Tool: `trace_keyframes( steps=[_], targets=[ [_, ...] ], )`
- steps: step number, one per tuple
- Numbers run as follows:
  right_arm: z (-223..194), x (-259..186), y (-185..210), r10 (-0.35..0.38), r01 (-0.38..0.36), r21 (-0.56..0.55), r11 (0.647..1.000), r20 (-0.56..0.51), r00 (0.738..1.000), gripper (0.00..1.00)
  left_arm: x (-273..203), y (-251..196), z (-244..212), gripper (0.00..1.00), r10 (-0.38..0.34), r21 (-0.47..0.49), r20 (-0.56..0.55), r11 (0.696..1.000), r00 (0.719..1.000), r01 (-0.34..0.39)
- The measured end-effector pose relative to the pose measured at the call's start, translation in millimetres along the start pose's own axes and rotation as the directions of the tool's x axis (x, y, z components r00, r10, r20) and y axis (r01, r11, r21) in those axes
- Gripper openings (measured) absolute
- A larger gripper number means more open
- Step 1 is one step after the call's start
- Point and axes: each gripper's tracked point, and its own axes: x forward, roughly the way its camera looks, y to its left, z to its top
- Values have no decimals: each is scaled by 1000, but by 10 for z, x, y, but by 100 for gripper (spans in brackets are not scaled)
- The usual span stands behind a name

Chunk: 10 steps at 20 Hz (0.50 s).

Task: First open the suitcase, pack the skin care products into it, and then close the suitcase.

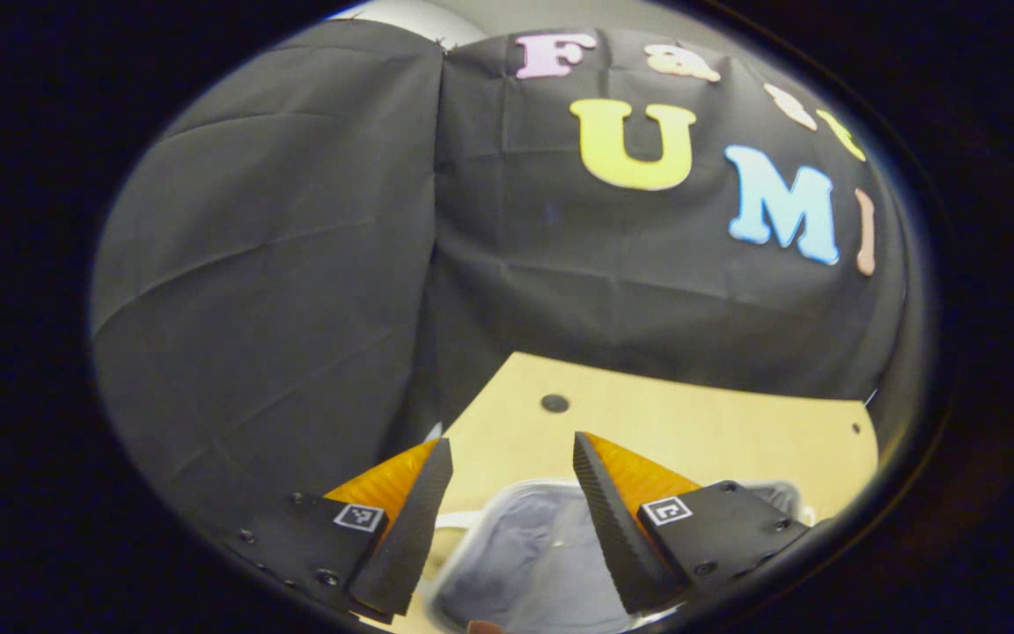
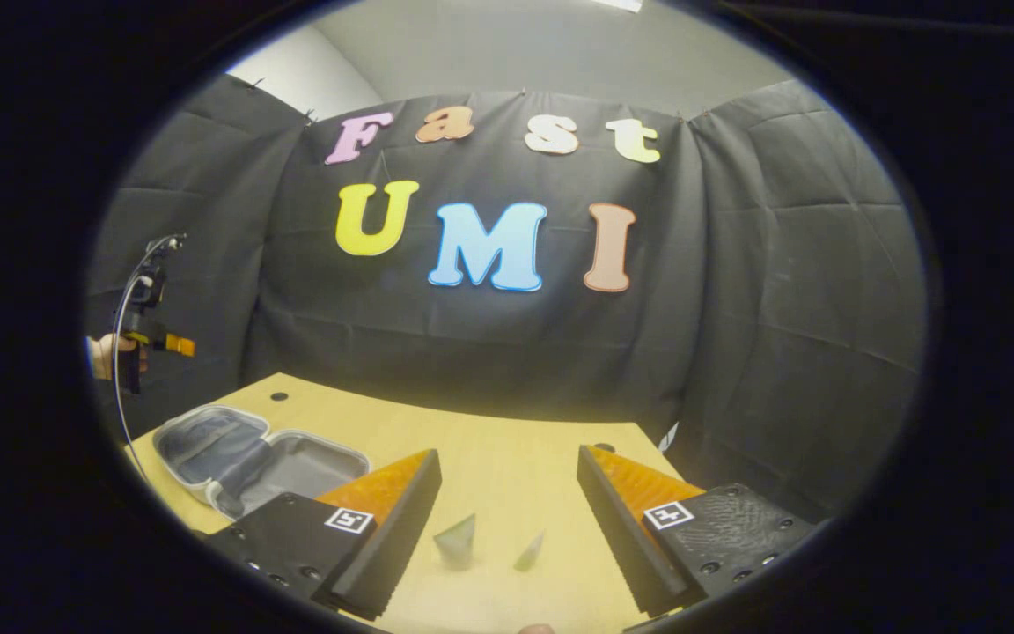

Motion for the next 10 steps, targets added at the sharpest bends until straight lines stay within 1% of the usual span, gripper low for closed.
trace_keyframes(
  steps=[3,4,5,7,9,10],
  targets=[
    [4,-41,-240,-4,4,8,1000,10,1000,95,-222,-622,-44,90,-47,4,54,999,997,47],
    [-7,-50,-303,-4,4,14,1000,10,1000,95,-297,-860,-95,94,-75,4,63,997,995,75],
    [-5,-65,-376,-8,8,19,1000,15,1000,95,-349,-1081,-164,90,-95,10,76,995,993,95],
    [-26,-82,-500,-17,17,23,1000,20,1000,95,-477,-1592,-281,90,-147,32,85,989,985,145],
    [-61,-104,-586,-22,21,33,999,19,1000,95,-648,-2055,-371,90,-201,35,76,979,977,199],
    [-87,-117,-612,-22,21,43,999,16,1000,95,-748,-2288,-430,87,-230,29,74,973,970,229]
  ],
)
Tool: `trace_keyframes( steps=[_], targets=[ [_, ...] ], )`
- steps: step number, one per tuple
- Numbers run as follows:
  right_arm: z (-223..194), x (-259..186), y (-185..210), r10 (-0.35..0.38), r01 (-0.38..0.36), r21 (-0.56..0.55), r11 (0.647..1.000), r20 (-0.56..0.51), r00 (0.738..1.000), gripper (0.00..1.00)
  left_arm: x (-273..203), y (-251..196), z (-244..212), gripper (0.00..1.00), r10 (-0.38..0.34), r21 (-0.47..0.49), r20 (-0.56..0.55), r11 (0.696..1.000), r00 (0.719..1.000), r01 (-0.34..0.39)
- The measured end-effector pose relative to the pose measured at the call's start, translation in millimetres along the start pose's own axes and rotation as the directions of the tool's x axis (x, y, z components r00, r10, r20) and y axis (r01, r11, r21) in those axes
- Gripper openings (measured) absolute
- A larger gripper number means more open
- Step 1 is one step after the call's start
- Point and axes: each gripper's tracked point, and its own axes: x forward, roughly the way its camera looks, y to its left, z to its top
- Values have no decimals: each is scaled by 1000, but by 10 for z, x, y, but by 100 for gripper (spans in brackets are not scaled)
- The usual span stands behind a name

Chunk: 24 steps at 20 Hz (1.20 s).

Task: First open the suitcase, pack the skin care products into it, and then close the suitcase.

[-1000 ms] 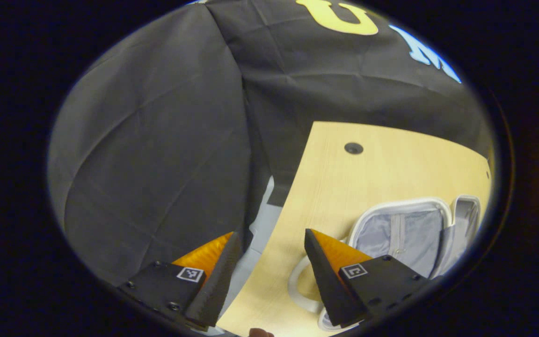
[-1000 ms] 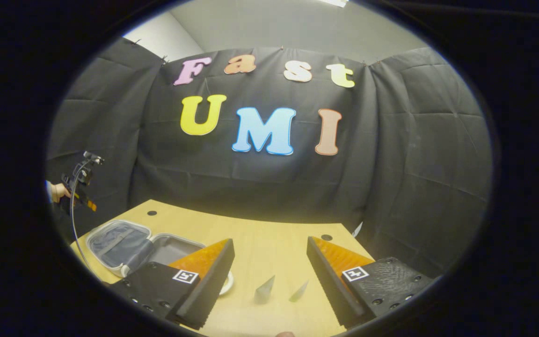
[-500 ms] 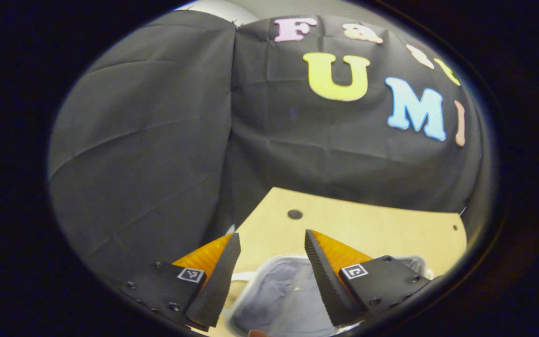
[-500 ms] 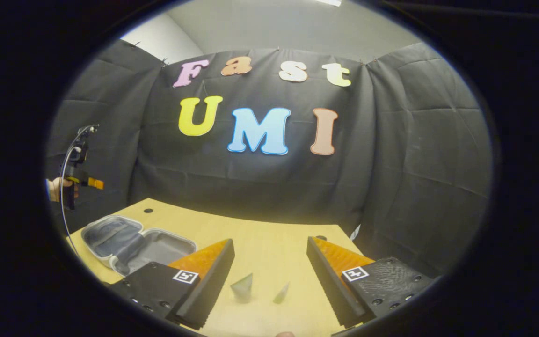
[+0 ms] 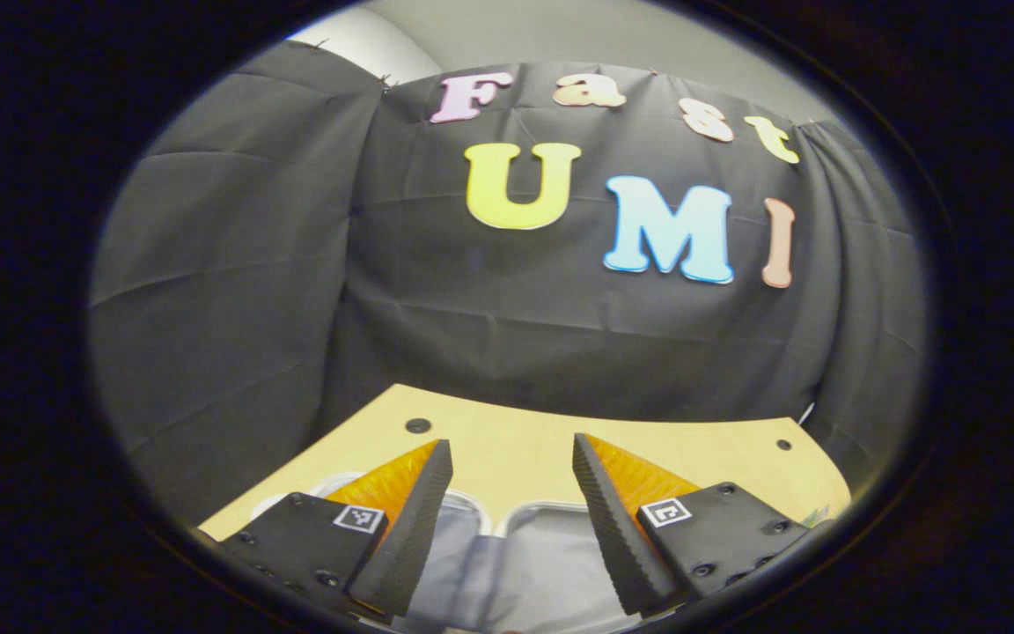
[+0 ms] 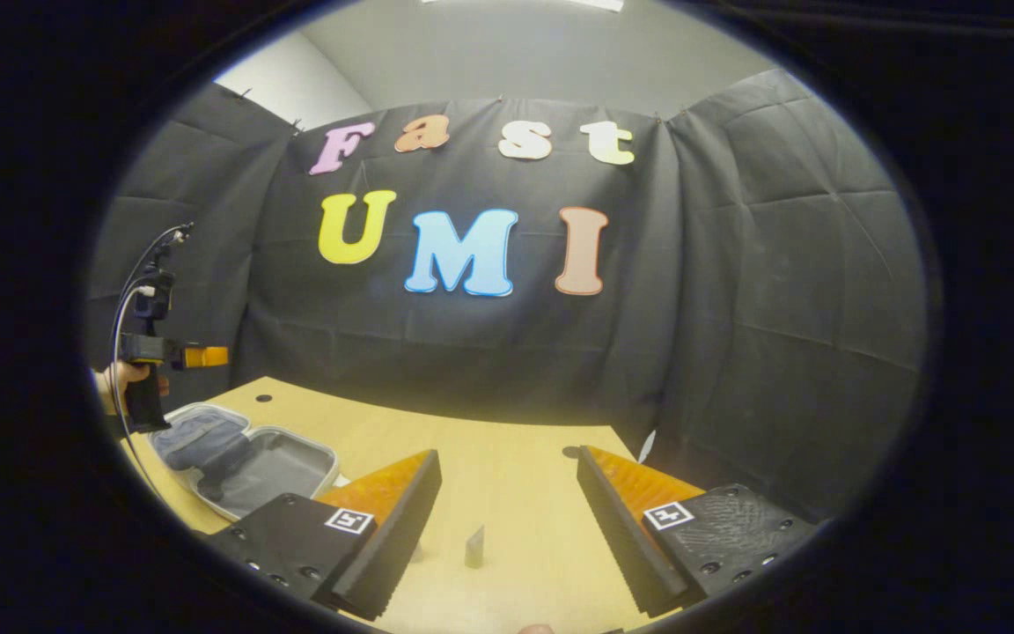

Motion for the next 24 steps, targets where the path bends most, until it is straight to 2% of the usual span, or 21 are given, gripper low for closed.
trace_keyframes(
  steps=[1,2,3,5,9,12,19,24],
  targets=[
    [-18,-11,-34,0,0,9,1000,-2,1000,95,-46,-241,-26,90,-30,-5,9,1000,999,30],
    [-43,-24,-69,-1,1,17,1000,-3,1000,95,-86,-481,-38,86,-56,-10,20,998,998,56],
    [-66,-27,-102,-3,3,23,1000,-7,1000,95,-132,-751,-86,90,-94,-22,23,995,995,95],
    [-115,-22,-159,-6,6,32,999,-16,1000,95,-237,-1305,-144,86,-175,-41,46,983,983,177],
    [-172,-38,-237,-1,3,41,999,-32,999,95,-369,-2207,-378,85,-310,8,56,951,949,310],
    [-208,-63,-304,3,-2,14,1000,-36,999,95,-489,-2681,-656,85,-397,5,36,918,917,397],
    [-360,-125,-370,20,-22,-16,1000,-83,996,95,-643,-3405,-1581,85,-493,86,-47,864,869,495],
    [-424,-164,-392,32,-36,-47,998,-100,994,95,-453,-3645,-2349,86,-487,104,-137,859,863,502]
  ],
)
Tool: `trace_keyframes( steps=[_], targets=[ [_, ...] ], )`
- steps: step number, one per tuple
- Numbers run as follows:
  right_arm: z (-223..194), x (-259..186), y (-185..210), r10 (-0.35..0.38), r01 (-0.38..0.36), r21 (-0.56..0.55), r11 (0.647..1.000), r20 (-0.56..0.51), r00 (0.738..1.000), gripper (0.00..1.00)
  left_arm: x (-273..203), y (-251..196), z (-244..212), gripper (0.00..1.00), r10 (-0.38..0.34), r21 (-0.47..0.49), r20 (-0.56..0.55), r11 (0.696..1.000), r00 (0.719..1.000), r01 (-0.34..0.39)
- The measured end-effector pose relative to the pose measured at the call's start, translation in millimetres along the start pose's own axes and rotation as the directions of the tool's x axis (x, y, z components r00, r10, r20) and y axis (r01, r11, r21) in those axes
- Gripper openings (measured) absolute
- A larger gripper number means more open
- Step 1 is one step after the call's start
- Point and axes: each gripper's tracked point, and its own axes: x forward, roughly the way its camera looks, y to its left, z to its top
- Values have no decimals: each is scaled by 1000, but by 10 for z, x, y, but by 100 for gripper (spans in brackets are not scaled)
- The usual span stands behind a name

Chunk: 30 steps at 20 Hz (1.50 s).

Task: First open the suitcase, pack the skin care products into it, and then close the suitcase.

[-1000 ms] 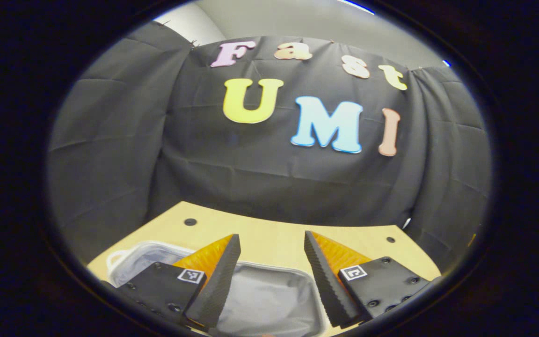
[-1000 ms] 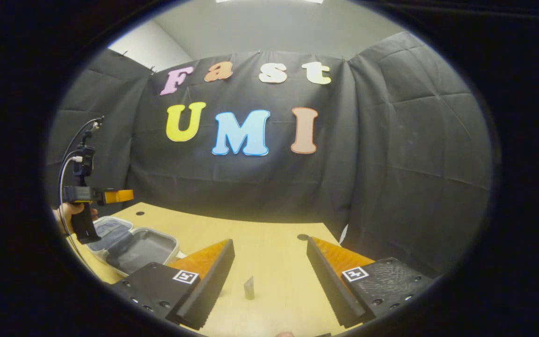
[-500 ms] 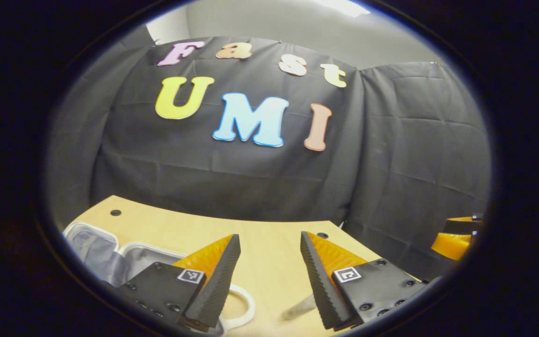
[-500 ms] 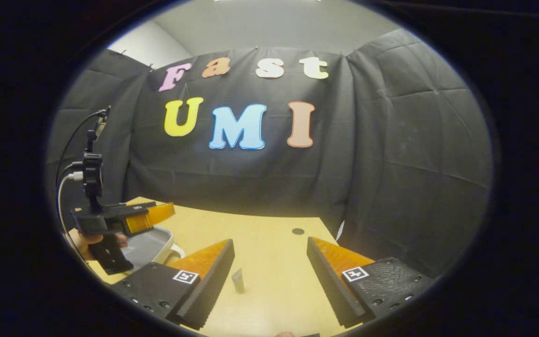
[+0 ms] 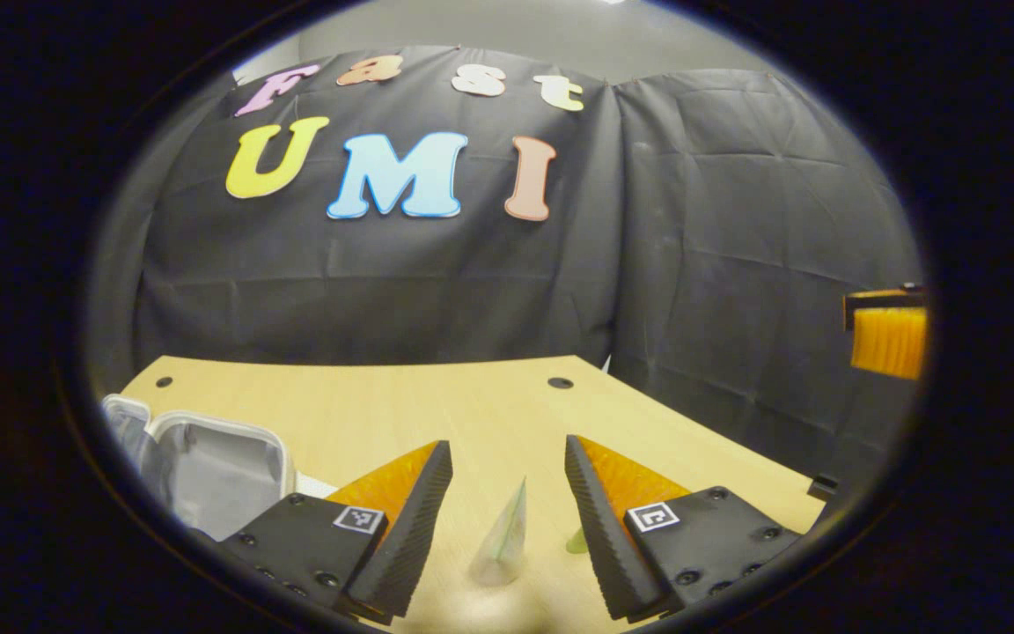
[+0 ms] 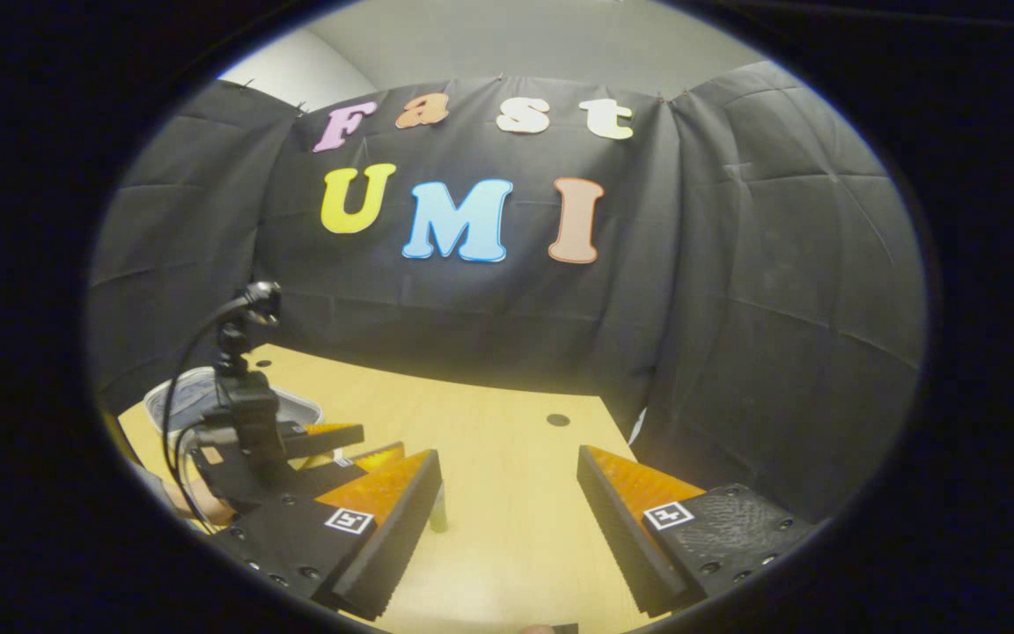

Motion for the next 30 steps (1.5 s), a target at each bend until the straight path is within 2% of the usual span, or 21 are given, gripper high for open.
trace_keyframes(
  steps=[3,6,9,11,12,13,15,18,20,21,24,26,27,28,30],
  targets=[
    [-52,29,10,3,-3,1,1000,-15,1000,95,166,0,-428,86,-5,1,-73,1000,997,5],
    [-80,78,57,8,-8,12,1000,-25,1000,95,304,80,-666,84,14,9,-125,1000,992,-13],
    [-56,125,85,3,-2,20,1000,-21,1000,95,339,159,-726,53,25,14,-152,1000,988,-23],
    [-48,175,121,0,1,33,999,-21,1000,95,340,166,-755,41,20,31,-197,999,980,-14],
    [-43,207,152,2,-1,45,999,-21,1000,95,336,163,-779,42,15,22,-225,1000,974,-10],
    [-54,255,188,5,-3,59,998,-22,1000,95,324,132,-792,38,-12,-10,-259,1000,966,10],
    [-80,370,261,13,-10,91,996,-33,999,95,210,98,-706,38,-57,-105,-301,994,952,26],
    [-218,628,478,58,-49,143,988,-64,996,95,-150,185,-332,38,-92,-225,-290,974,952,26],
    [-500,860,667,93,-72,170,983,-122,988,95,-482,337,-42,36,-89,-267,-263,963,961,17],
    [-623,955,738,106,-78,178,981,-155,982,95,-648,450,79,38,-72,-269,-259,963,963,-1],
    [-1062,1261,859,106,-65,170,983,-246,964,95,-1041,904,326,37,3,-278,-258,958,966,-77],
    [-1326,1414,902,106,-56,171,984,-300,948,91,-1235,1235,373,38,61,-296,-270,944,961,-143],
    [-1417,1478,951,120,-63,181,981,-326,938,86,-1346,1394,347,38,90,-310,-285,933,954,-180],
    [-1513,1524,985,136,-72,191,979,-349,927,83,-1443,1541,325,35,109,-330,-298,921,948,-209],
    [-1685,1581,974,126,-47,204,978,-394,910,60,-1568,1783,187,38,130,-373,-328,892,936,-255]
  ],
)
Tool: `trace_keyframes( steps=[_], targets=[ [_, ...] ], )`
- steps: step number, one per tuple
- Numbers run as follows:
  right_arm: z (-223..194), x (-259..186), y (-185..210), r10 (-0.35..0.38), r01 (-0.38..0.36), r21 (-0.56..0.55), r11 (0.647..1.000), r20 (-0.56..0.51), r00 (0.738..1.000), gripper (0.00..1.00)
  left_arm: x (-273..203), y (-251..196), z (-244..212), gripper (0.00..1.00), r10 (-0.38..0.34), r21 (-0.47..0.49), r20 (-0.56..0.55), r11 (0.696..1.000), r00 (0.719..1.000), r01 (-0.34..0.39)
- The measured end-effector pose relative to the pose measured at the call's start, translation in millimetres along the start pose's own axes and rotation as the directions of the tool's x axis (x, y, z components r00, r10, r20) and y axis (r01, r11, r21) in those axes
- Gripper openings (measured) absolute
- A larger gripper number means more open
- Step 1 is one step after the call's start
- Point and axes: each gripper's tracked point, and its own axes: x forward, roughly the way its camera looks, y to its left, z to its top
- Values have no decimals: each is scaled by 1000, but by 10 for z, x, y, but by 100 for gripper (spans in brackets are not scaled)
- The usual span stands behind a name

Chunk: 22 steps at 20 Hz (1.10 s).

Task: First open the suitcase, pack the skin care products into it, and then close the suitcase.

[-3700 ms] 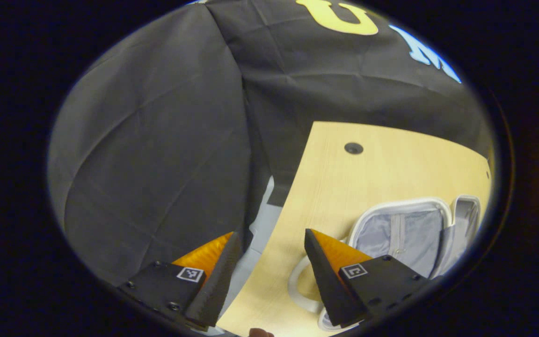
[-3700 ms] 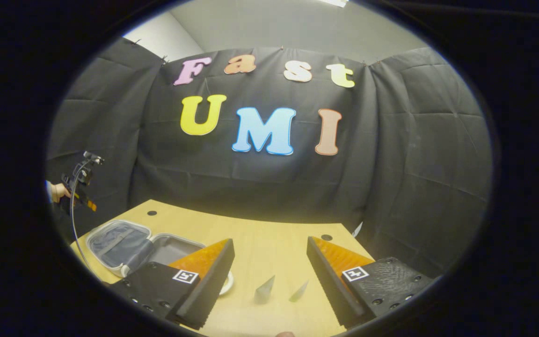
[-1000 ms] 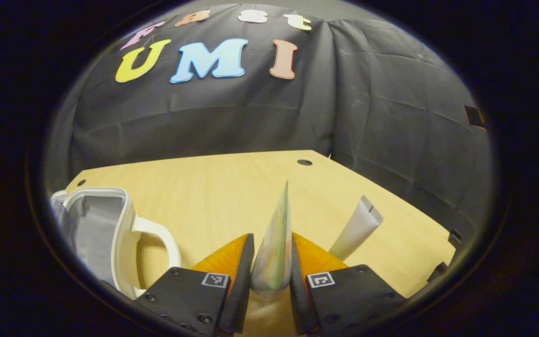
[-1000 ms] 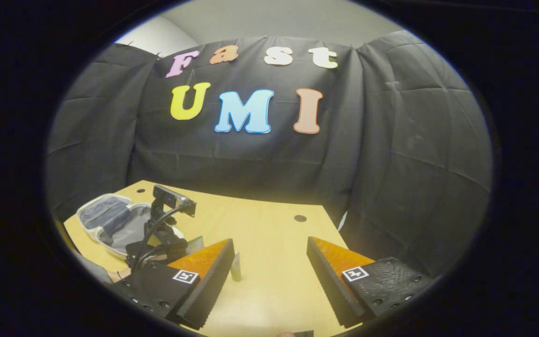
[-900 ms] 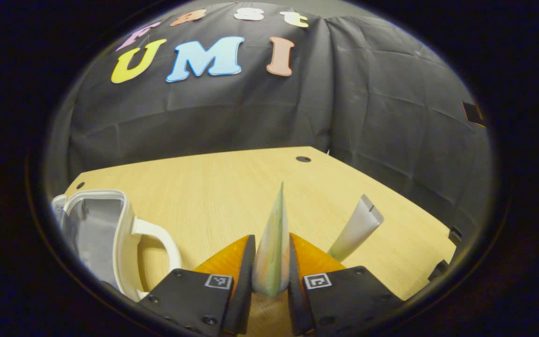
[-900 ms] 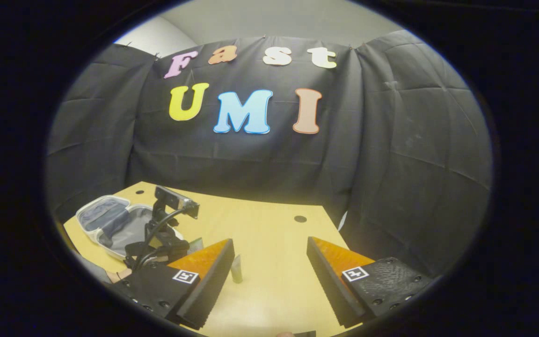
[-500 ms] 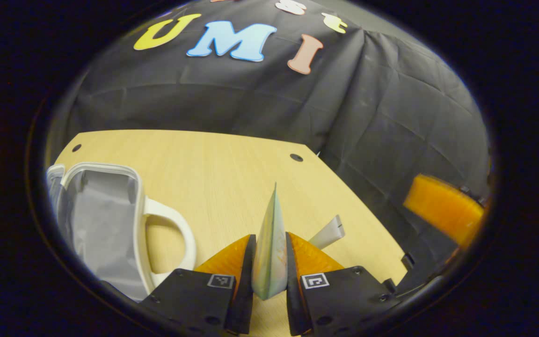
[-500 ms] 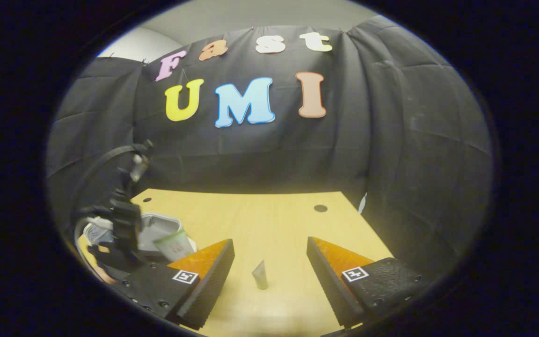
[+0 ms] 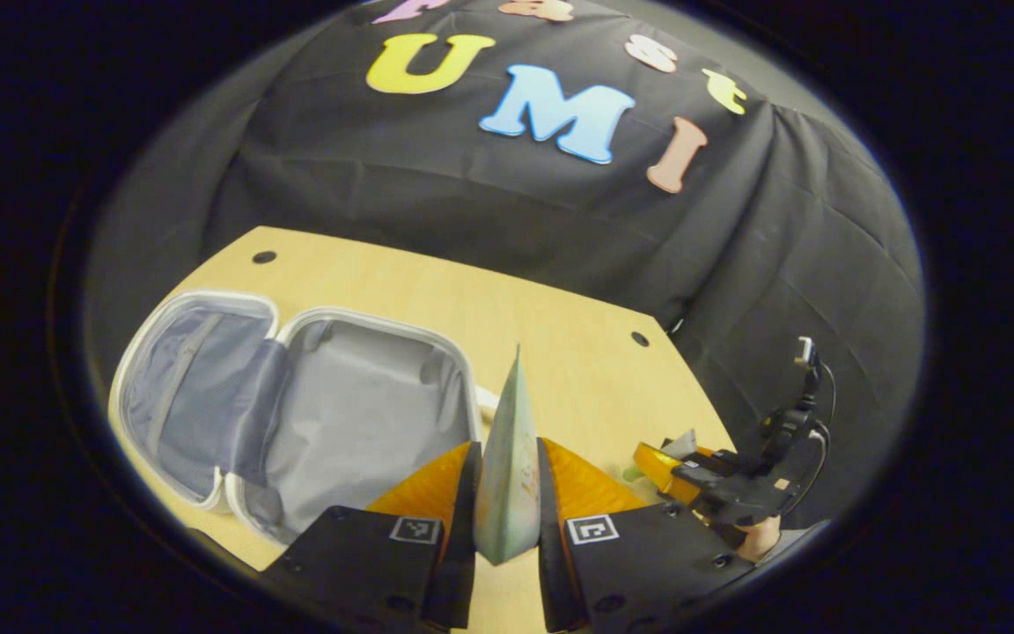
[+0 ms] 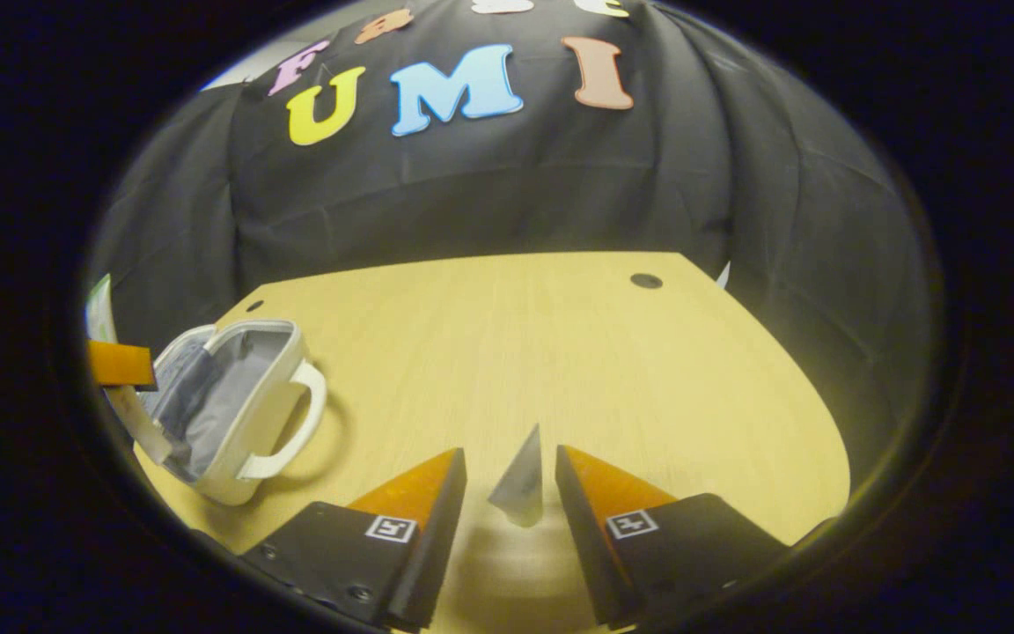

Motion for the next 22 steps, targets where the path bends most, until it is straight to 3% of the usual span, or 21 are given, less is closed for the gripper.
trace_keyframes(
  steps=[2,3,6,7,9,10,14,15,17,18,22],
  targets=[
    [-10,-9,14,8,-7,45,999,-28,1000,24,4,254,-41,38,34,-24,-20,999,999,-34],
    [-48,-80,76,18,-15,71,997,-44,999,19,36,363,-20,38,51,-25,-31,998,998,-52],
    [-25,-328,308,51,-44,131,990,-51,997,17,189,704,-33,38,116,9,-96,993,989,-116],
    [9,-458,441,80,-72,152,986,-46,996,17,247,831,-91,34,140,32,-134,990,981,-137],
    [100,-686,751,143,-132,197,971,-40,989,17,373,1060,-229,38,165,60,-205,986,965,-156],
    [131,-781,967,191,-177,220,959,-42,981,14,425,1142,-300,38,172,65,-236,985,956,-161],
    [256,-1061,1755,381,-355,271,895,-51,923,17,566,1455,-354,40,234,112,-274,971,933,-210],
    [283,-1107,1897,408,-381,263,886,-57,911,17,595,1484,-267,47,236,122,-240,970,942,-212],
    [338,-1132,2180,449,-425,232,875,-58,892,17,512,1499,-49,77,238,125,-148,967,960,-220],
    [354,-1133,2303,467,-445,215,869,-63,882,17,418,1479,50,87,231,115,-104,969,967,-219],
    [303,-856,2697,495,-475,162,865,-117,861,17,-160,1602,276,90,232,27,37,972,972,-233]
  ],
)
